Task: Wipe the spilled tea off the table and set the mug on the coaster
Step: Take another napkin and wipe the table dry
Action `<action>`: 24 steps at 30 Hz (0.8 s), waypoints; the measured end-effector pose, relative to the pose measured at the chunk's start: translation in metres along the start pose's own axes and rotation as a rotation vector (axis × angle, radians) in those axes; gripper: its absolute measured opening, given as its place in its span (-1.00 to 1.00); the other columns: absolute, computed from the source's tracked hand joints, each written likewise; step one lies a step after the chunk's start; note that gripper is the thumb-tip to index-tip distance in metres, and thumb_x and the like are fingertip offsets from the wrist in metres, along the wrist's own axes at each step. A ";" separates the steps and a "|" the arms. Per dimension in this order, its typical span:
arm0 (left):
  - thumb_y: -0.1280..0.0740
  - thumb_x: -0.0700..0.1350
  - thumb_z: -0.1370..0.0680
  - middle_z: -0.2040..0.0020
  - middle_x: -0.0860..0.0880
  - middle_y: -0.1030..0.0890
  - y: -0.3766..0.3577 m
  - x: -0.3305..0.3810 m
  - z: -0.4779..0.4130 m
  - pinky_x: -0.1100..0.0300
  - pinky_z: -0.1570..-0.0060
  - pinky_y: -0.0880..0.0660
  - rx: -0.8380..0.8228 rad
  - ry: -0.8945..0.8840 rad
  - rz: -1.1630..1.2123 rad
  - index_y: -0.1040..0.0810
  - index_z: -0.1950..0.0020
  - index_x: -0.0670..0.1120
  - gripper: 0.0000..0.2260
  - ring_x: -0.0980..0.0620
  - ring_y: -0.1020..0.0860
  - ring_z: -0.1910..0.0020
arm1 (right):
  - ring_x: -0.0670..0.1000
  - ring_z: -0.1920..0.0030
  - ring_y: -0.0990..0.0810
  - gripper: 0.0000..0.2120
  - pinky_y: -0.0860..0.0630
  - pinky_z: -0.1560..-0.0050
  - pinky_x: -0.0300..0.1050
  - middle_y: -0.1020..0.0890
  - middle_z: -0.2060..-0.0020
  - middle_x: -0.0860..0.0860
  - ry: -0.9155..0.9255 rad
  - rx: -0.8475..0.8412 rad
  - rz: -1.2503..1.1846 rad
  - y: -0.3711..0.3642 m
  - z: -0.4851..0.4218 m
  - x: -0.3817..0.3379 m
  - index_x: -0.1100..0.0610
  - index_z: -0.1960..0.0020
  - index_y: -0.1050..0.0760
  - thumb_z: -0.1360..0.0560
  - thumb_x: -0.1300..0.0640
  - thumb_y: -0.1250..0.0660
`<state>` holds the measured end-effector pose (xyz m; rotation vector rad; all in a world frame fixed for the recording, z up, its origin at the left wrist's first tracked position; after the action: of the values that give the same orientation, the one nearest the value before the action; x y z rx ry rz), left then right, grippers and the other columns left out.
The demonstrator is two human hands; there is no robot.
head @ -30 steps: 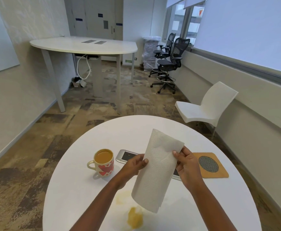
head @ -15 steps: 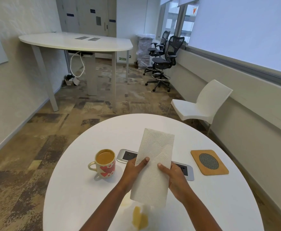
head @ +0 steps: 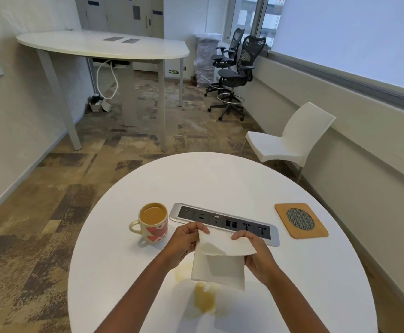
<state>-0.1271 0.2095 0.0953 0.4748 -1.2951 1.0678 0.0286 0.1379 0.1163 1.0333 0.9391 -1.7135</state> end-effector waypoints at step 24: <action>-0.24 -0.23 -0.57 -0.02 -0.12 -0.59 -0.021 -0.040 0.005 0.16 -0.02 -0.53 0.025 0.149 0.022 -0.48 -0.08 -0.14 -0.89 -0.06 -0.56 -0.01 | 0.16 0.08 -0.68 -0.49 -0.61 0.15 0.04 -0.71 0.06 0.13 -0.022 -0.047 -0.209 0.014 0.007 0.033 0.08 -0.05 -0.60 -0.53 -0.23 -0.02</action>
<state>-0.1082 0.1810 0.0647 0.3930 -1.1595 1.1175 0.0319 0.1170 0.0864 0.9090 1.1004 -1.8601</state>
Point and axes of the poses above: each hand's wrist, its own z-axis away from the middle knuckle, its own y-axis out of the back of the hand, x = y × z, the point moved 5 cm from there along -z, towards the middle knuckle
